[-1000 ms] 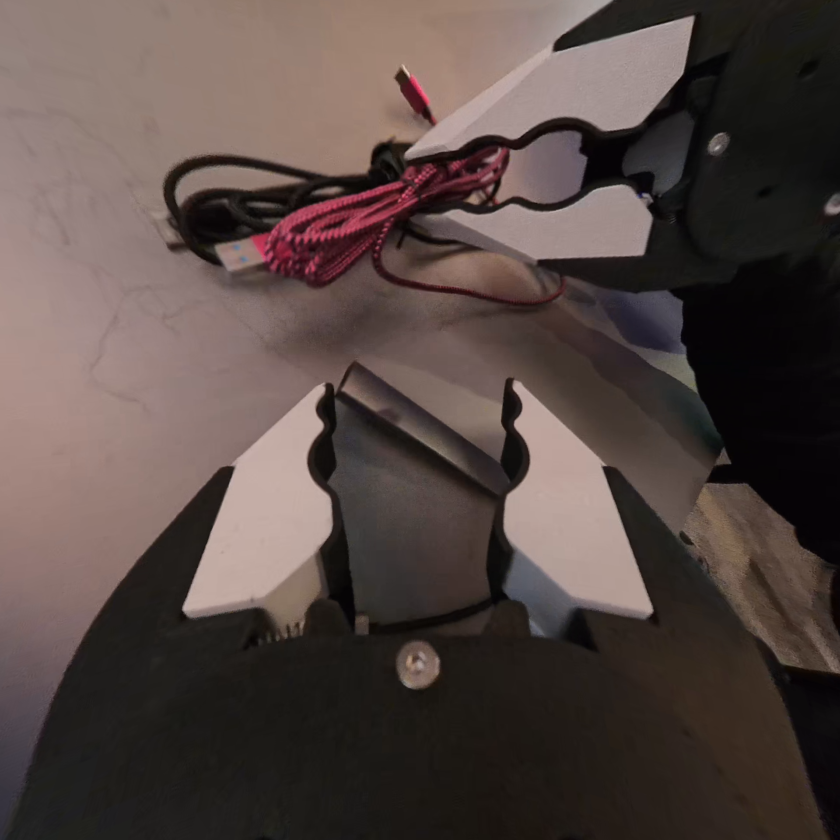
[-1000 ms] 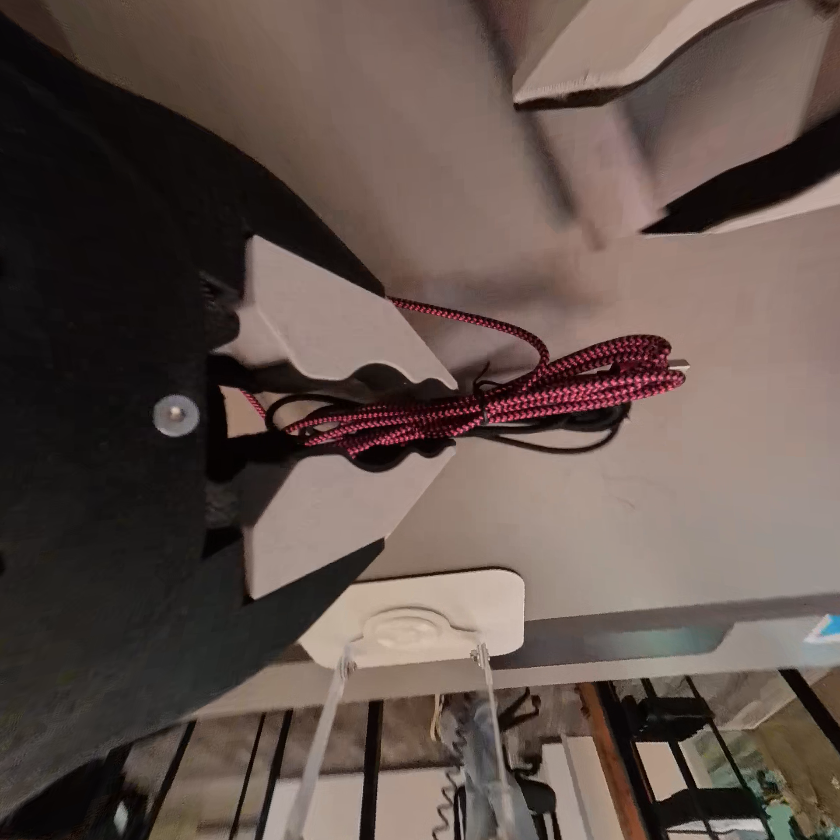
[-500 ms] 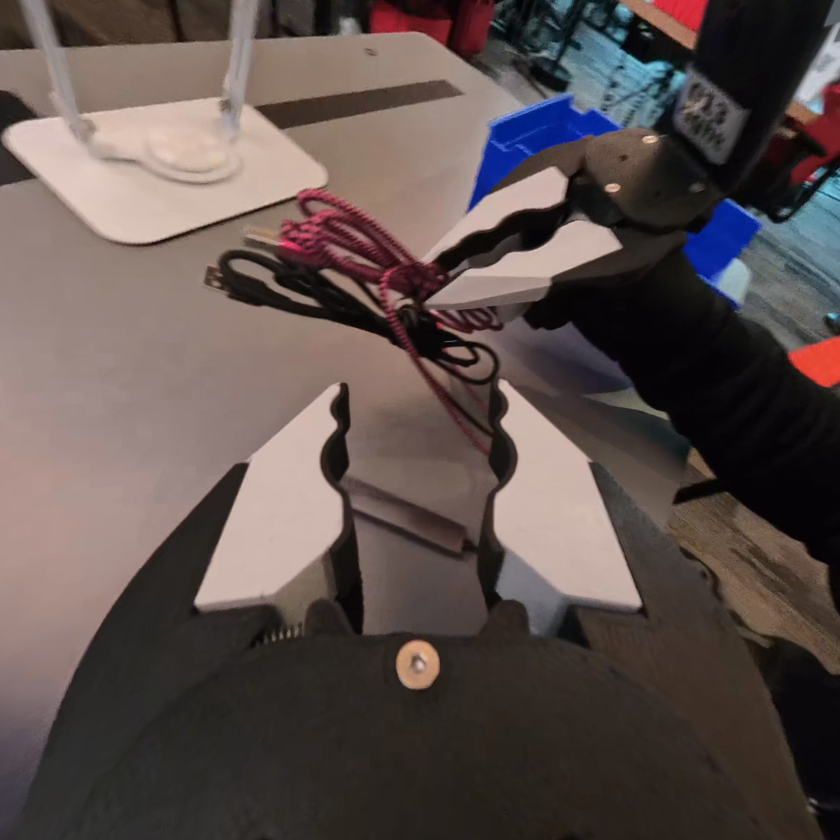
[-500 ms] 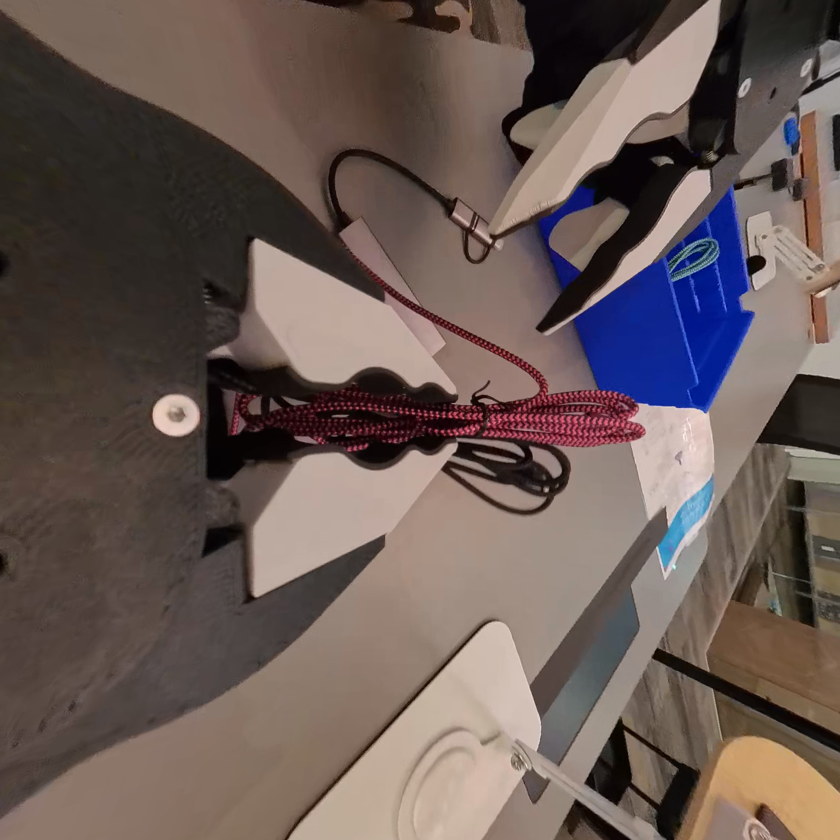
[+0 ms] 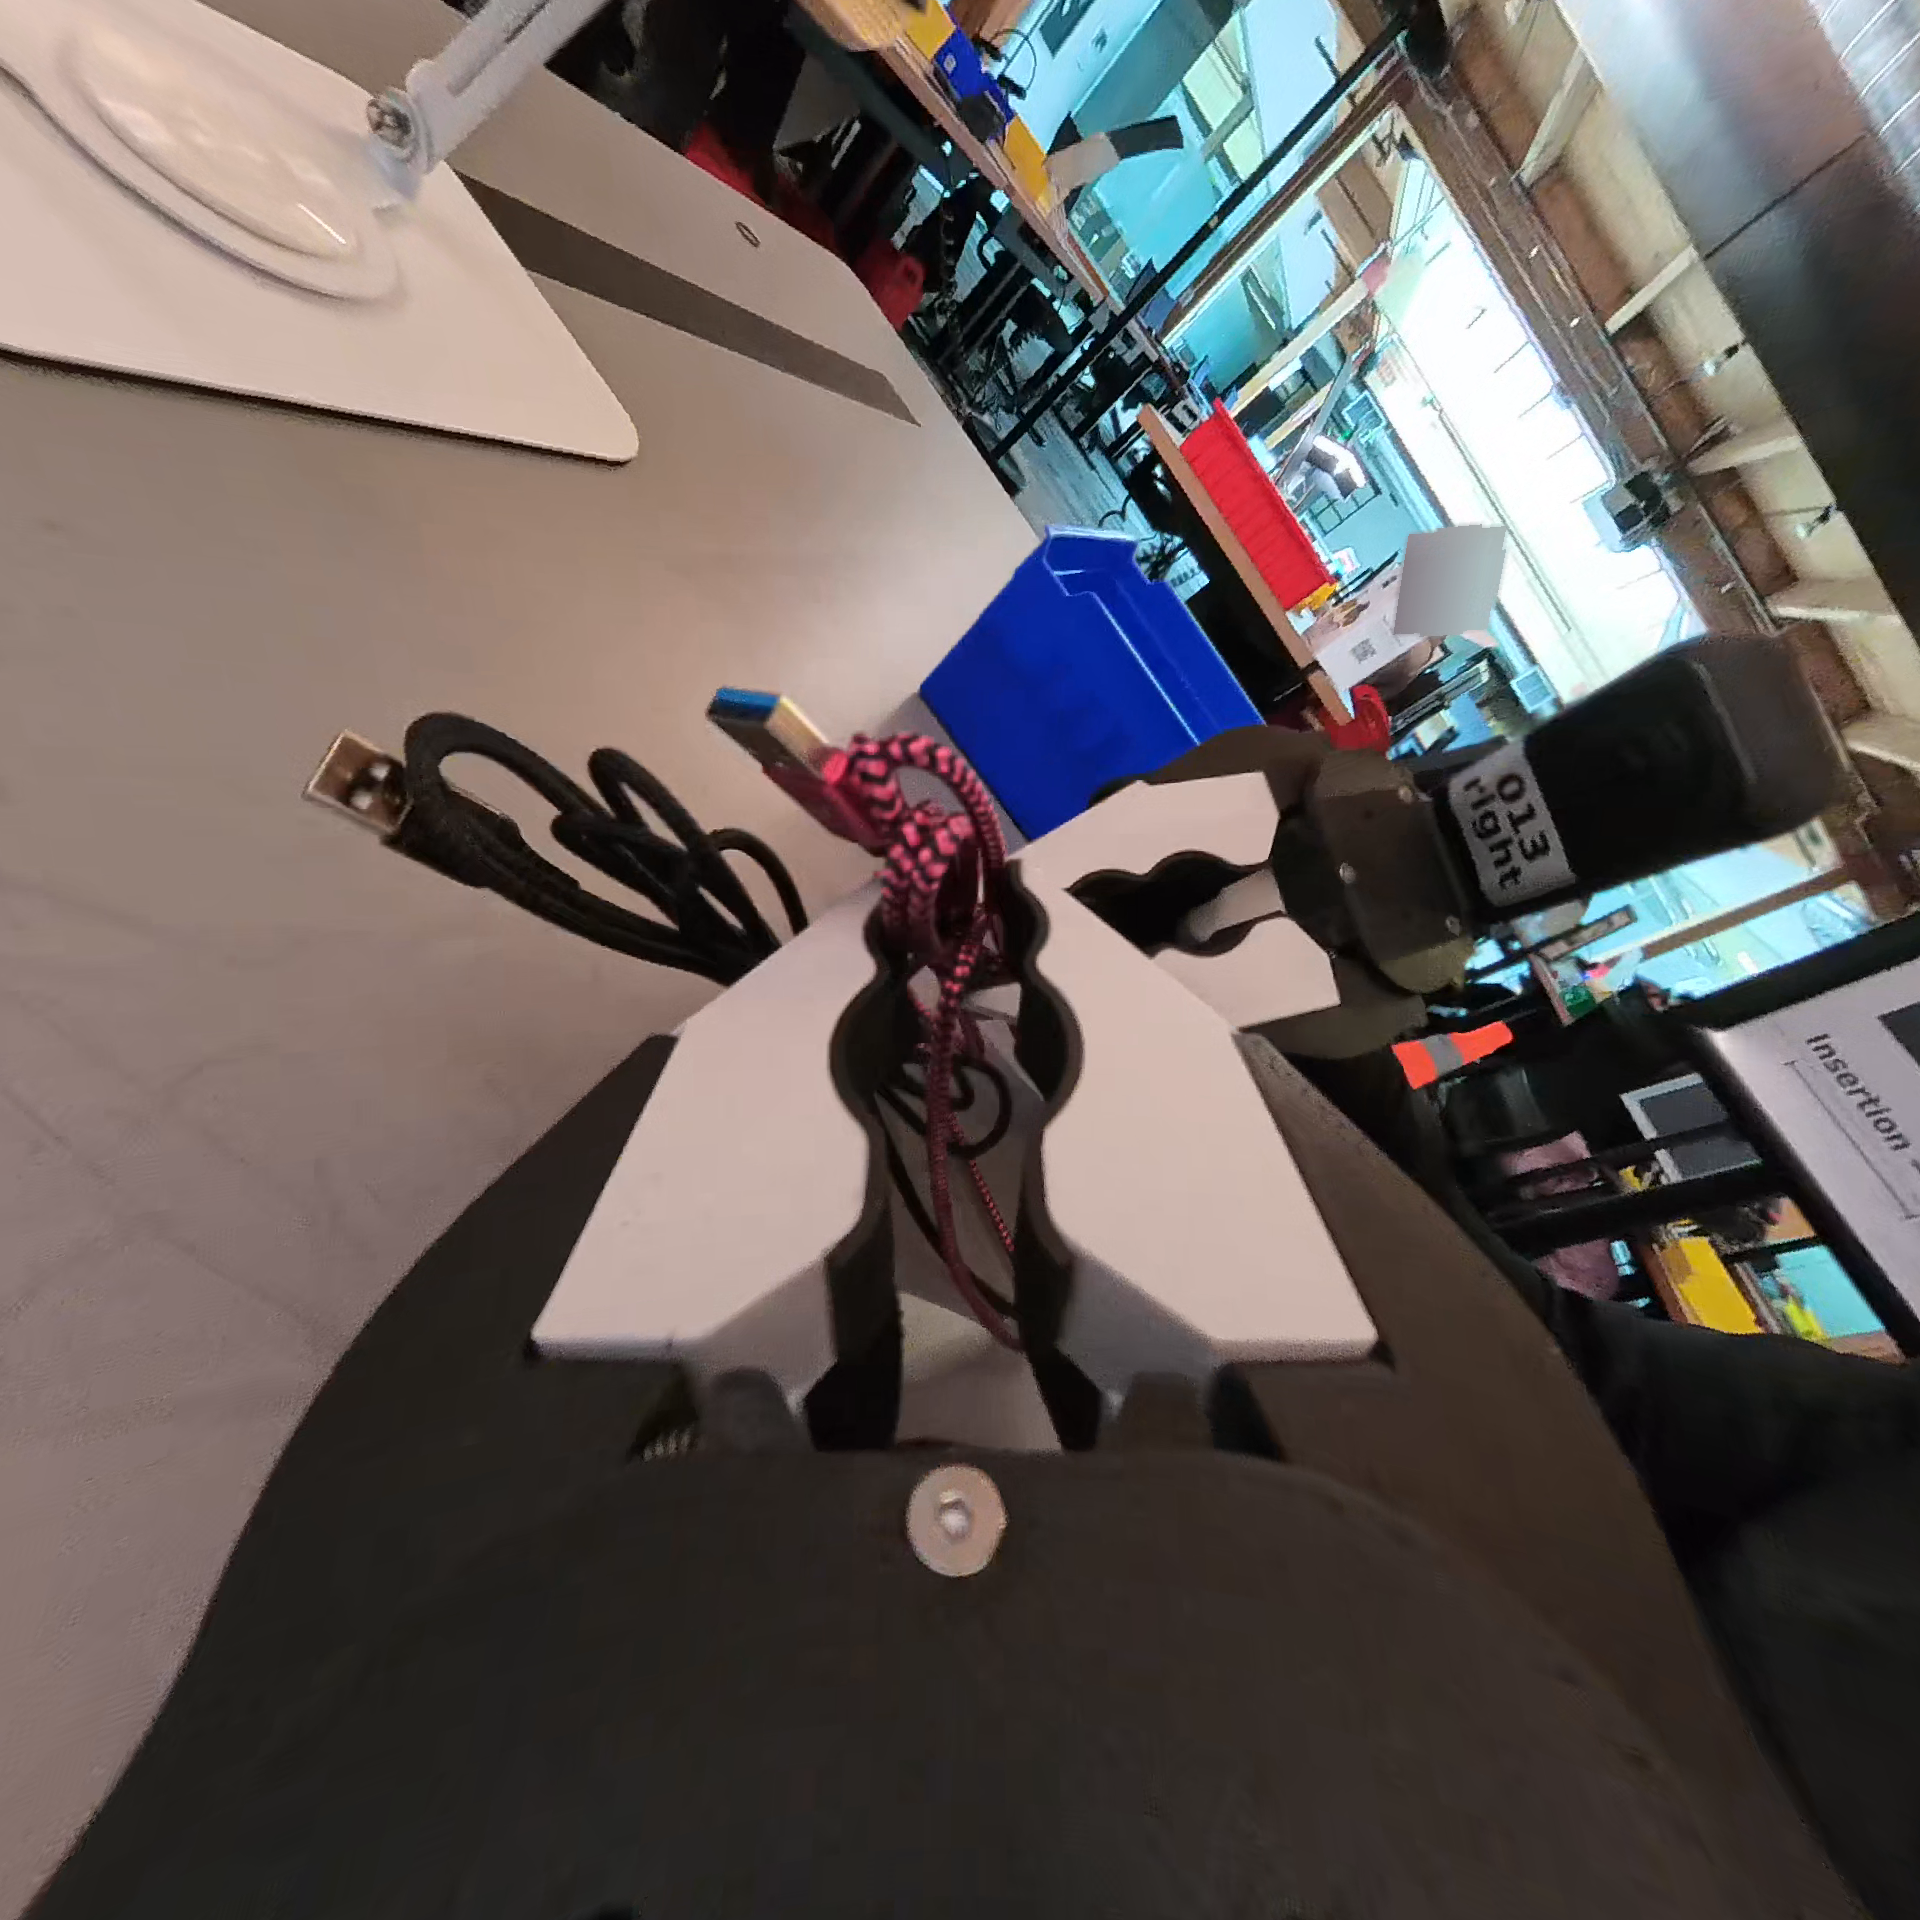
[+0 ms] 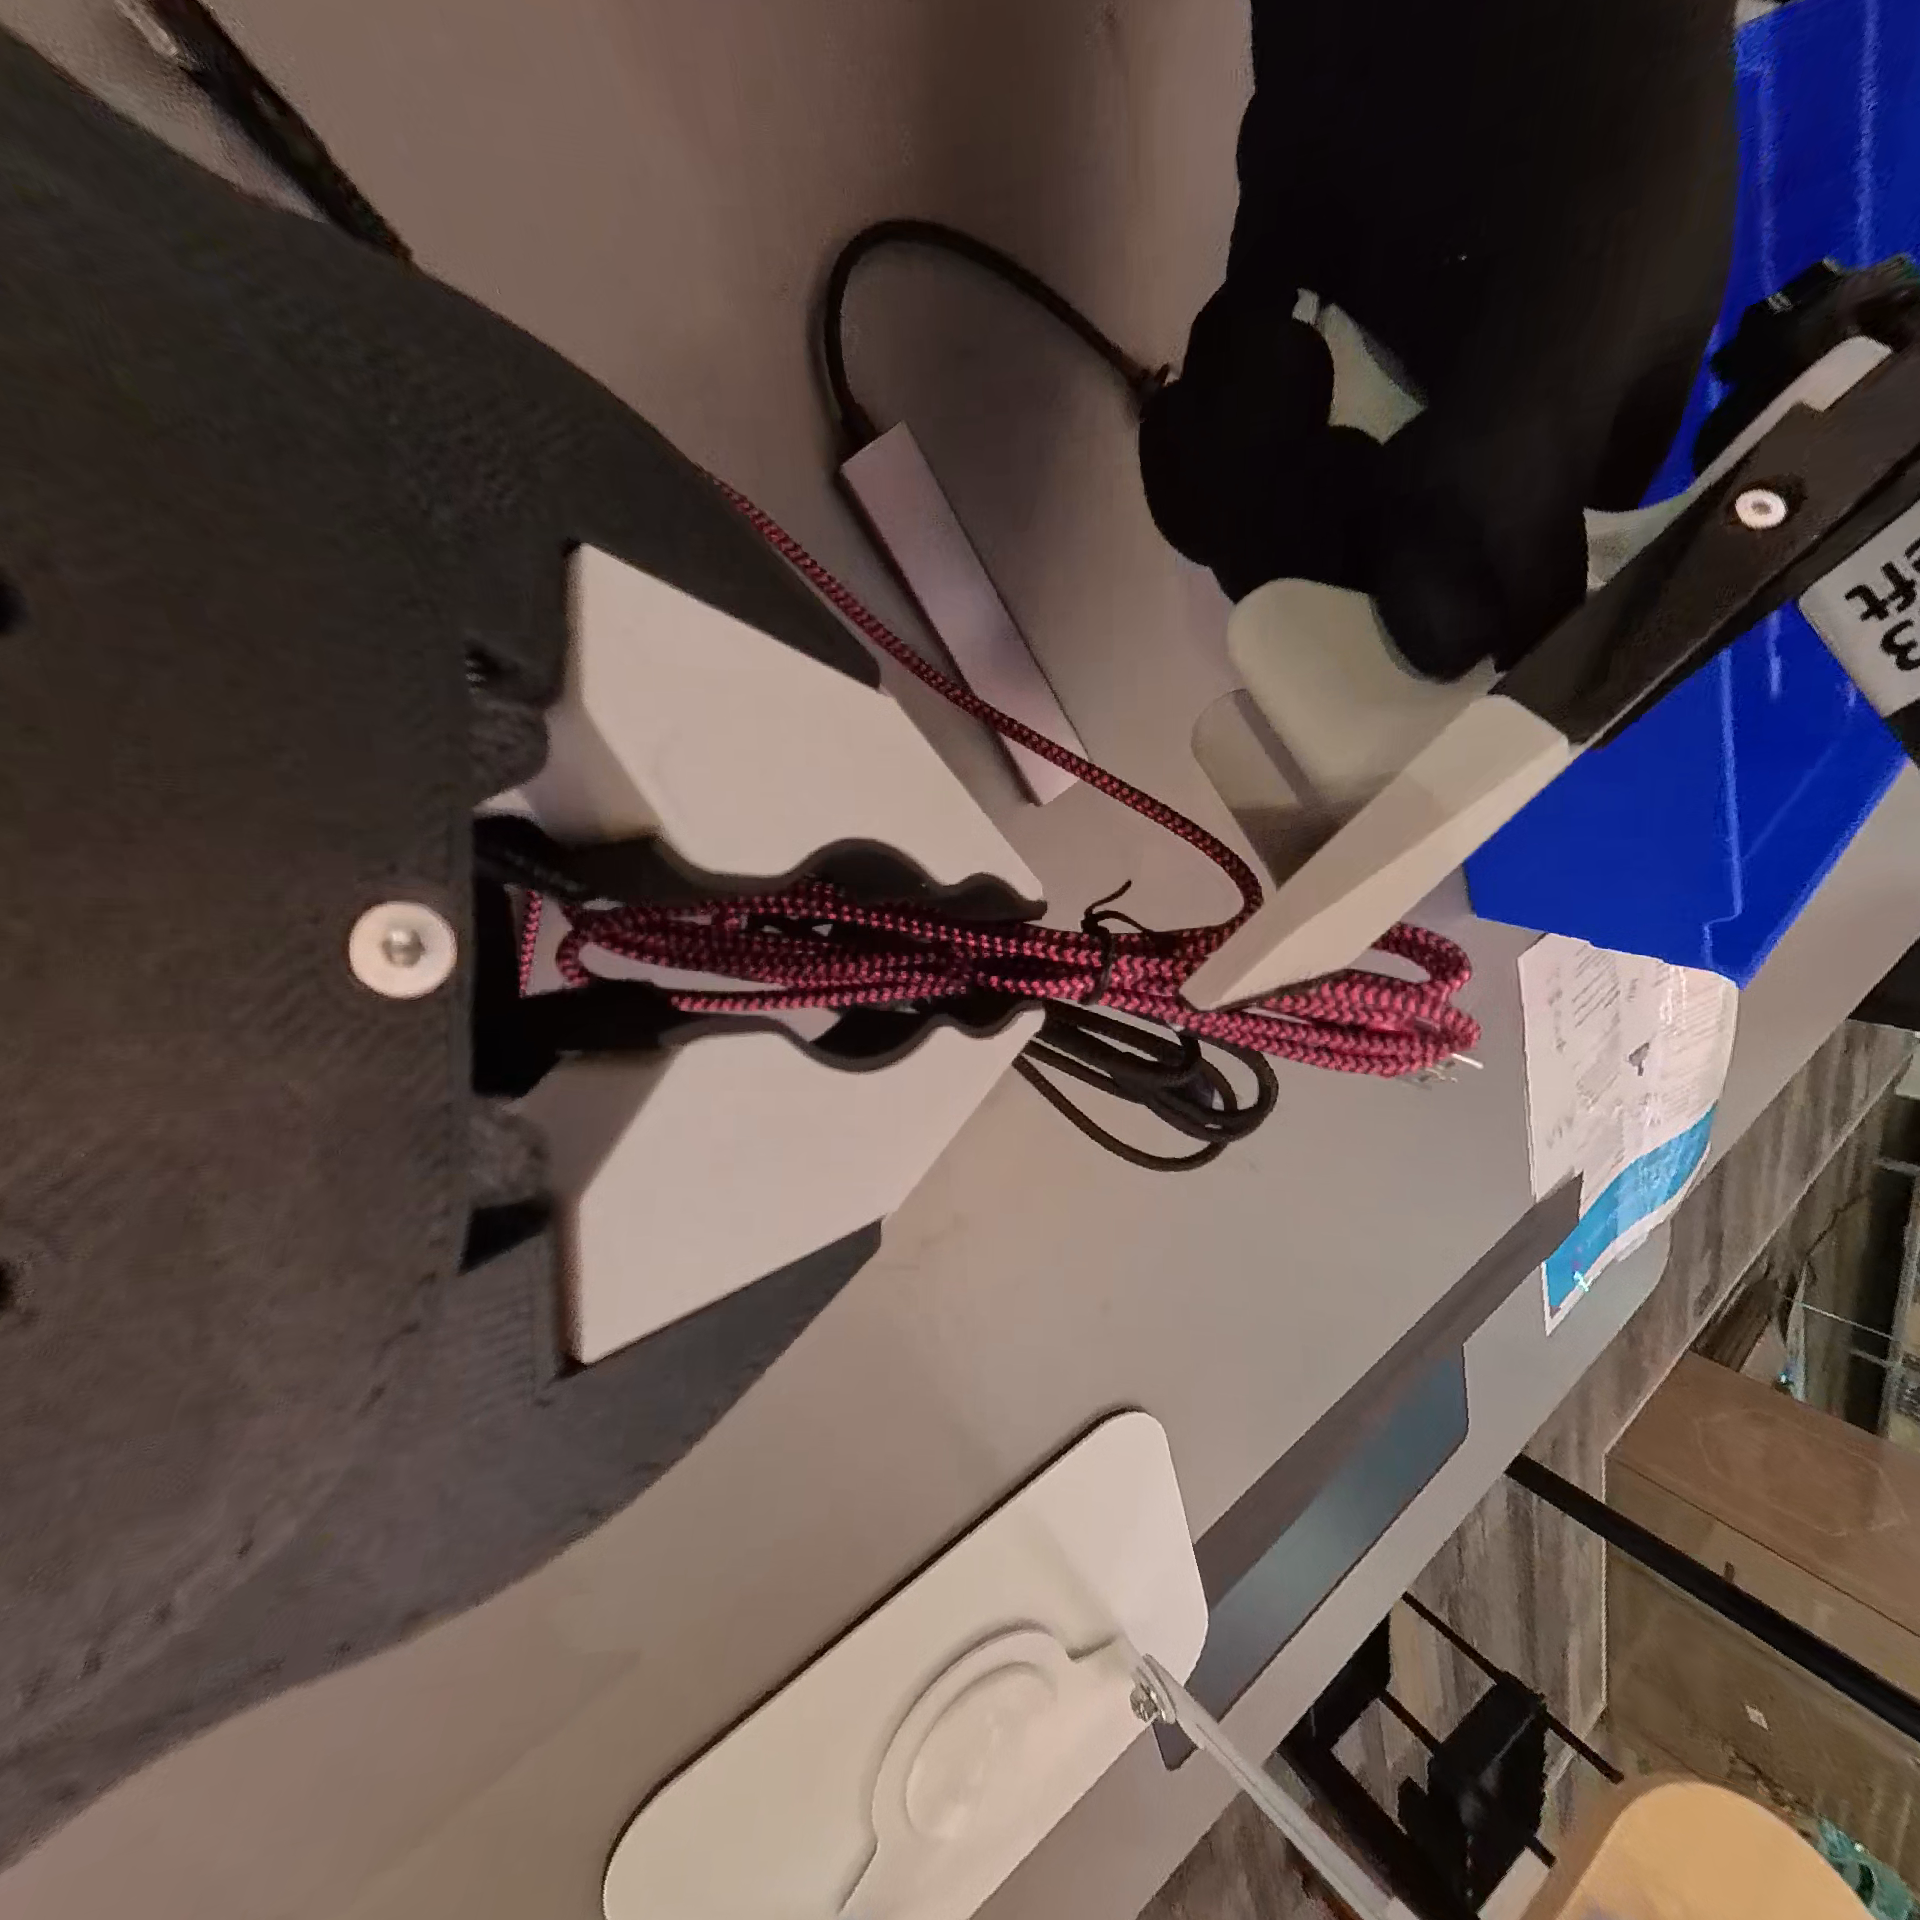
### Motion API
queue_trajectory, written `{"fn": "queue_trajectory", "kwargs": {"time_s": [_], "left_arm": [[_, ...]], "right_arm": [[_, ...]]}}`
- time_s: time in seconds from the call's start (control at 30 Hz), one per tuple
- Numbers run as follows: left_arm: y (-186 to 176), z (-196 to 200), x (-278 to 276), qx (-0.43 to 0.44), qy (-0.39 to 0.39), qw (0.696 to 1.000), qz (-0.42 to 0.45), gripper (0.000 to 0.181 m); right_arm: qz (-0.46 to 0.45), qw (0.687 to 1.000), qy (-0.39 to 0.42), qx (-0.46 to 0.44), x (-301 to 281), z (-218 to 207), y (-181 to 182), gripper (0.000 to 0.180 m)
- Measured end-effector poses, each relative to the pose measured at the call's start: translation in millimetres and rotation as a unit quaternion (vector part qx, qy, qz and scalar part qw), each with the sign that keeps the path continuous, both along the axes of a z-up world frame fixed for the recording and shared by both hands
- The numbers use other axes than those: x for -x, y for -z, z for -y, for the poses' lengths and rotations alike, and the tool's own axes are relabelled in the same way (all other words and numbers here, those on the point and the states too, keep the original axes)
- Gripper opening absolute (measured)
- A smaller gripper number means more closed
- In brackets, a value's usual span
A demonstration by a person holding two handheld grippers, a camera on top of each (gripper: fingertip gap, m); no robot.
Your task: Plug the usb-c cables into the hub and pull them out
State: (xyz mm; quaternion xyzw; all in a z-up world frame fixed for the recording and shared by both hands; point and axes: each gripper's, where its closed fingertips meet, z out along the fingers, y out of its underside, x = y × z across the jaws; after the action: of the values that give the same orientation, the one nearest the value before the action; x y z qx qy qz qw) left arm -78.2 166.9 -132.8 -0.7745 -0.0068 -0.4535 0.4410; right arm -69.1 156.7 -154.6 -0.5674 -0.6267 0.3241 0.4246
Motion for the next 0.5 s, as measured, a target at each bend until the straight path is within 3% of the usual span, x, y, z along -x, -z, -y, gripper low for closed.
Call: {"fn": "queue_trajectory", "kwargs": {"time_s": [0.07,0.13,0.23,0.33,0.5], "left_arm": [[3.5,-2.1,1.6,0.002,-0.004,1.0,-0.009,0.012],[1.4,-2.9,4.6,-0.015,-0.009,0.999,-0.031,0.011],[-10.6,-1.2,8.3,-0.035,-0.003,0.999,-0.031,0.01],[-23.4,3.4,4.2,-0.063,0.026,0.996,-0.05,0.01],[-38.3,4.6,4.3,-0.085,0.028,0.994,-0.059,0.01]], "right_arm": [[0.009,1.0,-0.004,0.004,1.4,0.3,4.4,0.019],[0.012,1.0,0.003,0.016,0.4,-2.0,4.7,0.045],[0.016,1.0,0.014,0.009,-5.1,-7.1,0.9,0.058],[0.021,1.0,-0.01,-0.003,-2.2,0.9,-5.8,0.061],[0.082,0.995,-0.05,-0.011,5.7,11.4,19.0,0.06]]}}
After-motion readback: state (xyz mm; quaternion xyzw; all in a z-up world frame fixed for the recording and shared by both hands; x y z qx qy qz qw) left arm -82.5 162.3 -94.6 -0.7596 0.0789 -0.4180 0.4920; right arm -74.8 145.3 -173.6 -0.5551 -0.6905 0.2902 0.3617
